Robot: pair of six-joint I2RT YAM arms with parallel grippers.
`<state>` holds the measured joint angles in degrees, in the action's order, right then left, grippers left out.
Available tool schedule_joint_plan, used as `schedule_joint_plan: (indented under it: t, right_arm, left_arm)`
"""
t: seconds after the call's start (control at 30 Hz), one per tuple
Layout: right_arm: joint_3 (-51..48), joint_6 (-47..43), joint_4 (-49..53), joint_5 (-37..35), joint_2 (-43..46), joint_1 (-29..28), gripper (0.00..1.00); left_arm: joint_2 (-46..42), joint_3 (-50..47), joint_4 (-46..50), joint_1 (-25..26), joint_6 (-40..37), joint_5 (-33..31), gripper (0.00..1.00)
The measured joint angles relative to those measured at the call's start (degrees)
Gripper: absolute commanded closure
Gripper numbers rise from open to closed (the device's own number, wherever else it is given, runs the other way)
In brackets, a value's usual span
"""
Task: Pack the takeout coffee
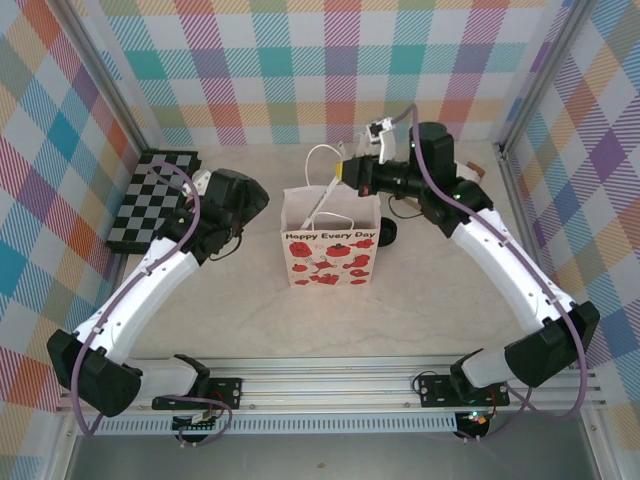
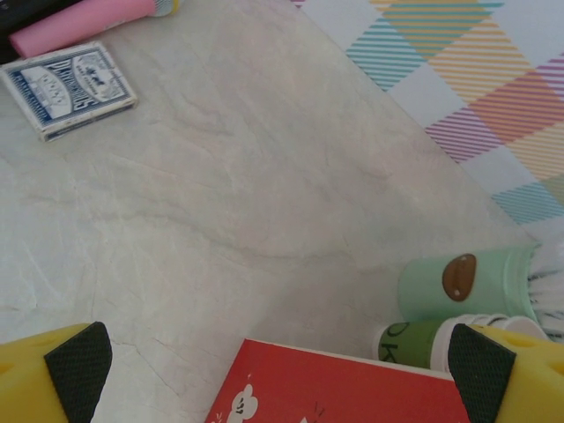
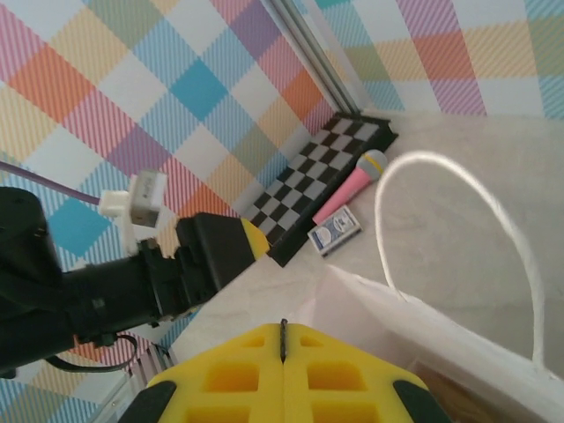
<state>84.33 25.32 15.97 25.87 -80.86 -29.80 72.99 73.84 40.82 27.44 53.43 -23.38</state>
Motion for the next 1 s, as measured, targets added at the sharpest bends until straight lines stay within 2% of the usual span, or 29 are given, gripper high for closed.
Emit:
schedule_joint_plan:
  t: [0.33,0.57,0.87,1.0]
  right_arm:
    - [-4.7,5.8,-6.1,-3.8,-1.4,-3.5,1.00]
    - [-4.7,6.7,-4.7,-3.7,-6.5,-3.4,0.95]
    - [-1.5,2.3,4.0,-4.8,-7.6,-3.4,0.72]
    - [1.7,-2.0,9.1,-8.8,-7.5,-3.4,0.65]
  left_arm:
    - [4.1,-0.2,1.3,0.0,4.9,1.3,0.00]
    - [4.6,-0.2,1.2,0.0,5.6,1.9,0.00]
    - [4.6,-0.2,1.3,0.0,5.7,1.8,0.00]
    - [4.5,-0.3,0.9,0.0,4.8,1.9,0.00]
